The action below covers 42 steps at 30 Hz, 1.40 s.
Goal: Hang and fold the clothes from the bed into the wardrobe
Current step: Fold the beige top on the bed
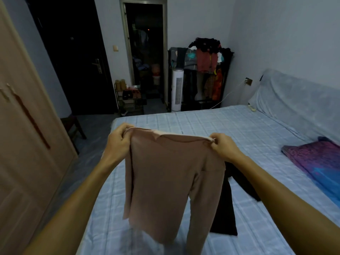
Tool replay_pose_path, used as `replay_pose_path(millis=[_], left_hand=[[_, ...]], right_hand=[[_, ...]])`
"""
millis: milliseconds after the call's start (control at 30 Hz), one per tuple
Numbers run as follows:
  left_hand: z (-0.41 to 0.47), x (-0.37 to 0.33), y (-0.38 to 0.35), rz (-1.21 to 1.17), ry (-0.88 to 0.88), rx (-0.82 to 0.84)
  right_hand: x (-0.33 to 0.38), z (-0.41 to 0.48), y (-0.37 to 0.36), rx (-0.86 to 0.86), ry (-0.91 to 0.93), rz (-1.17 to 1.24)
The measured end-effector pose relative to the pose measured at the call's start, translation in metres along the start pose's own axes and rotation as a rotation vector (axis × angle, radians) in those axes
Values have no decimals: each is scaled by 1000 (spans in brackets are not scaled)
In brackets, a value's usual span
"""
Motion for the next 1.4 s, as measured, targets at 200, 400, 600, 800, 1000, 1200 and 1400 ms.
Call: replay_pose_path(millis=[200,400,600,800,1000,1200,1400], left_hand=[[-8,14,21,85,-18,-9],[2,0,37,-12,69,198],[33,6,18,-259,380,405],[85,100,-58,117,388,388],[142,272,-187,556,415,323],[135,410,-331,541,637,102],[18,500,-394,783,497,510]], right_hand=[[20,-9,3,-362,59,203],[36,4,39,-463,202,170],[18,60,50,88,66,229],[-58,132,-45,333,-87,90],[-181,215,-240,381,-138,-44],[-259,227,-425,52,-155,-49],[-315,104,-535,444,34,-176]])
Point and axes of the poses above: each hand's wrist, its own z-axis towards the middle knuckle, its own y-axis out of the back of the hand, x = y × z, the point moved 1 cm from there along z, towards the middle knuckle, and after that the axes turned 8 degrees about y, right-handed, at the moved point
